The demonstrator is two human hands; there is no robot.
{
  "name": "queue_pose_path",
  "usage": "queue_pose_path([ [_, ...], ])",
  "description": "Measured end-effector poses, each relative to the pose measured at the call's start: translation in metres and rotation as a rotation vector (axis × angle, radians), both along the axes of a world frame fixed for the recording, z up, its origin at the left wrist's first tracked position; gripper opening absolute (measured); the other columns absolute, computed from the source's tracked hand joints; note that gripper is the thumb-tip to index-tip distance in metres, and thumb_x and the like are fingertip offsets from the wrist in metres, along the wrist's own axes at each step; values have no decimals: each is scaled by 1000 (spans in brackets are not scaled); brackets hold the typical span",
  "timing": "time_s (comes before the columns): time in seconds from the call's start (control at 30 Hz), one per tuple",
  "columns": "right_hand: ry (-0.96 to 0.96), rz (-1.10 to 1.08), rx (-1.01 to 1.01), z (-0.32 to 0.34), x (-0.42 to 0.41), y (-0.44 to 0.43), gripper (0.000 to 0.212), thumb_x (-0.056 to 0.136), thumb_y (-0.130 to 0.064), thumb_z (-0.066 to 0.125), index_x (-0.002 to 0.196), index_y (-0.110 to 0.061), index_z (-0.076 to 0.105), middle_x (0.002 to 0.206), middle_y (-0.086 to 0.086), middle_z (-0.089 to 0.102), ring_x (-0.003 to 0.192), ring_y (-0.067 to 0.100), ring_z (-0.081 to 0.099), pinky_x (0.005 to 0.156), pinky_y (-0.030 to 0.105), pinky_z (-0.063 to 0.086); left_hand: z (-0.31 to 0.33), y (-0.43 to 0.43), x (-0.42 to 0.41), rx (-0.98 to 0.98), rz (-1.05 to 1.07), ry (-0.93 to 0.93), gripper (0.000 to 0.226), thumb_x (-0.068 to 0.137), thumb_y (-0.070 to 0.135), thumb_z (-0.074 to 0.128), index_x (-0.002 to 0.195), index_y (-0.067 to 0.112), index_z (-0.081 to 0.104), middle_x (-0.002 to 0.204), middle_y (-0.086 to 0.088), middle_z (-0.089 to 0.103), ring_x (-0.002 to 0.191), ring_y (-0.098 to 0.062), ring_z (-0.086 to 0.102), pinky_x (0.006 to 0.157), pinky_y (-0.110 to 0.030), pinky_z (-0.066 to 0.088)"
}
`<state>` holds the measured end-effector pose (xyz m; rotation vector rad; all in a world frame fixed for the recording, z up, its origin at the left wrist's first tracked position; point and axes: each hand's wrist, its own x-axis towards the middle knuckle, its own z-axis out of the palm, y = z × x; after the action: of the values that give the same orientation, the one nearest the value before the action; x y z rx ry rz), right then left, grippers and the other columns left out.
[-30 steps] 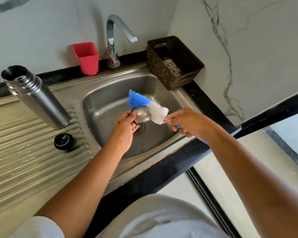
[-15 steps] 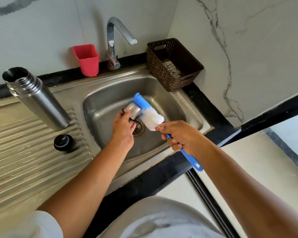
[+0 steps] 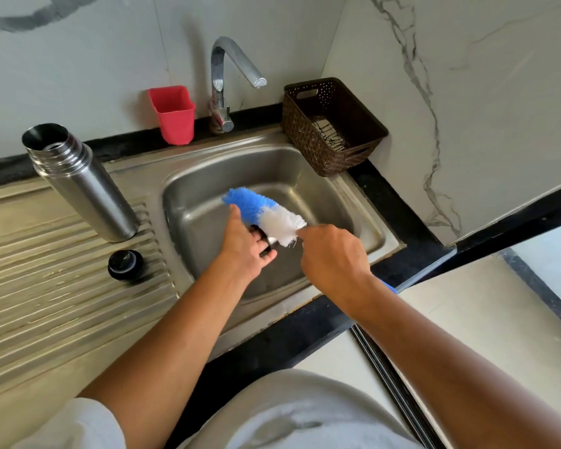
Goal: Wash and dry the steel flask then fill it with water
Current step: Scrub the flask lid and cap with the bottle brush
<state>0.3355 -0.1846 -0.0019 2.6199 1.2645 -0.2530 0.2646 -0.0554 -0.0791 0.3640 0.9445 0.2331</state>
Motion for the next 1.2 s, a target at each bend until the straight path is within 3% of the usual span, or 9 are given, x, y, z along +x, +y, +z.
queue_pose_path([
  [0.17,-4,10,27,8,-3,11,30,99,-11,54,126,-19,65,111,5,71,94,29,71,64,35,51,14,-3,-7,126,-91,-27,61,104,62,42,146,19,54,145,-4,63,134,-24,57,112,-50,38],
  [0.3,281,-119,249,7,18,25,30,99,-16,53,123,-16,72,117,9,74,105,33,70,83,38,58,15,-19,-26,426,-101,177,11,103,32,64,109,23,65,124,-2,68,119,-20,62,108,-39,47],
  [0.4,359,-122,288,0,21,25,29,99,-15,55,121,-15,74,113,8,74,98,30,69,84,39,57,14,-11,-64,819,-106,295,11,103,22,63,109,22,72,100,5,68,106,-15,62,90,-29,49],
  [0.5,344,-93,249,-8,18,30,28,98,-15,54,119,-16,73,112,7,73,87,25,63,74,34,52,13,-4,-103,1207,-293,518,12,99,28,67,89,23,71,91,2,70,90,-18,64,87,-42,53],
  [0.6,358,-73,249,-8,13,37,30,94,-12,54,113,-17,76,113,6,74,86,24,62,78,36,55,11,2,-130,1409,-386,716,20,97,29,69,88,12,74,84,-5,73,82,-24,69,73,-39,54],
  [0.7,384,-52,248,-10,4,42,31,92,-10,54,112,-17,77,106,5,76,82,21,65,76,35,57,10,3,-157,1533,-469,936,36,99,25,65,65,20,54,64,2,55,61,-18,56,54,-33,36],
  [0.87,418,-27,247,-12,-8,46,33,91,-8,54,110,-20,78,105,4,77,80,19,67,76,35,59,3,-4,-182,1602,-539,1199,23,101,25,59,80,23,63,78,4,59,81,-24,64,74,-35,34],
  [1.0,430,9,253,-10,-13,50,33,91,-9,55,111,-20,78,108,3,77,85,20,68,72,33,56,-2,-7,-186,1633,-538,1236,14,100,32,62,96,24,72,95,1,68,93,-23,67,85,-39,39],
  [1.2,404,24,278,5,-6,53,29,93,-12,57,113,-17,78,108,6,76,93,25,70,83,38,58,11,-1,-179,1726,-353,1219,29,93,43,71,114,25,76,103,3,73,95,-20,69,93,-40,46],
])
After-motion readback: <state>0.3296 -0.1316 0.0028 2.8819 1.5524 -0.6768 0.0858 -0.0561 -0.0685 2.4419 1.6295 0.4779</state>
